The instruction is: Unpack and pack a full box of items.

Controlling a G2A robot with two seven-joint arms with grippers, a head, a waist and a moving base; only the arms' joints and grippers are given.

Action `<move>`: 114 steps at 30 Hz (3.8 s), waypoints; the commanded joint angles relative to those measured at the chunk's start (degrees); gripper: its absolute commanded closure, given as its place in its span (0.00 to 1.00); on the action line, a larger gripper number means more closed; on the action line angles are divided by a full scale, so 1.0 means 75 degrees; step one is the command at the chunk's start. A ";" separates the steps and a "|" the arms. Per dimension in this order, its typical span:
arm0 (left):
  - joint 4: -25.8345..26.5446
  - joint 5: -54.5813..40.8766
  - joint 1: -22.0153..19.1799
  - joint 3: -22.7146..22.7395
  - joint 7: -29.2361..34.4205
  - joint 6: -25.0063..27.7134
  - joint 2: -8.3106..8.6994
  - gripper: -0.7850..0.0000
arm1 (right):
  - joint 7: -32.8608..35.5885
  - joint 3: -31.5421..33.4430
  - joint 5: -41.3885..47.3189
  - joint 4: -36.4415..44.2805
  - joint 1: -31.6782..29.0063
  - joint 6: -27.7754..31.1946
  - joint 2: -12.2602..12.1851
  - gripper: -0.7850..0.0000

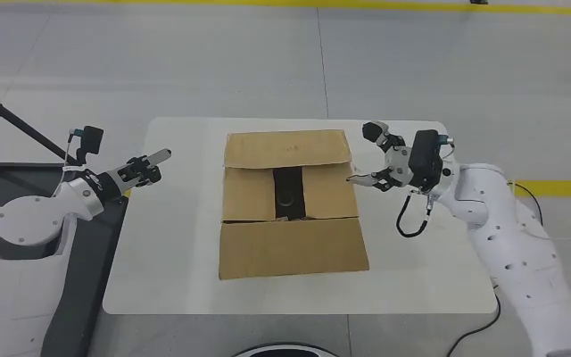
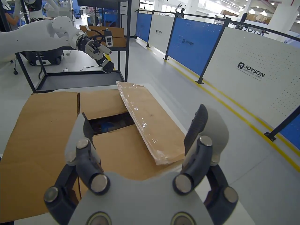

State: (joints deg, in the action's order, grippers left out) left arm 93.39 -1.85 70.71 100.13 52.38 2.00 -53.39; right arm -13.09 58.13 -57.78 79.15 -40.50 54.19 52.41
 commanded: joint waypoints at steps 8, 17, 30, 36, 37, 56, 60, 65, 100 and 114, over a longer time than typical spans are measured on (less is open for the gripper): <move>0.0000 0.0000 0.0000 0.0000 0.0000 0.0000 0.0000 0.00 | -0.2536 0.1140 -0.5292 0.1981 -0.1454 -0.0996 -0.0532 0.00; 0.0000 0.0000 0.0000 0.0000 0.0000 0.0000 0.0000 0.00 | -0.6119 0.1975 -0.8413 0.2227 -0.3048 -0.3192 -0.1015 0.00; 0.0000 0.0000 0.0000 0.0000 0.0000 0.0000 0.0000 0.00 | -0.6579 0.2286 -0.9303 0.2648 -0.3737 -0.4070 -0.1158 0.00; 0.0000 0.0000 0.0000 0.0000 0.0000 0.0000 0.0000 0.00 | -0.7464 0.2462 -0.9875 0.2383 -0.3985 -0.4586 -0.1270 0.00; 0.0000 0.0000 0.0000 0.0000 0.0000 0.0000 0.0000 0.00 | -0.7476 0.2491 -0.9951 0.2354 -0.4013 -0.4623 -0.1283 0.00; 0.0000 0.0000 0.0000 0.0000 0.0000 0.0000 0.0000 0.00 | -0.6114 0.1436 -0.9629 0.2453 -0.3501 -0.5209 -0.0999 0.25; 0.0000 0.0000 0.0000 0.0000 0.0000 0.0000 0.0000 0.00 | -0.6113 0.1335 -0.9345 0.2499 -0.3422 -0.5126 -0.0954 0.36; 0.0000 0.0000 0.0000 0.0000 0.0000 0.0000 0.0000 0.00 | -0.5872 0.1516 -0.9015 0.2598 -0.3446 -0.5065 -0.0950 0.51; 0.0000 0.0000 0.0000 0.0000 0.0000 0.0000 0.0000 0.00 | -0.4796 0.1193 -1.1151 0.2554 -0.1976 -0.5985 -0.0755 0.34; 0.0000 0.0000 0.0000 0.0000 0.0000 0.0000 0.0000 0.00 | -0.5154 0.0132 -1.1725 0.1993 -0.1017 -0.5094 -0.0520 0.23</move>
State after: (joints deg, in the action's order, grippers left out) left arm 93.39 -1.85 70.71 100.13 52.38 2.00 -53.39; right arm -51.15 59.92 -145.89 94.41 -49.14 14.87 48.30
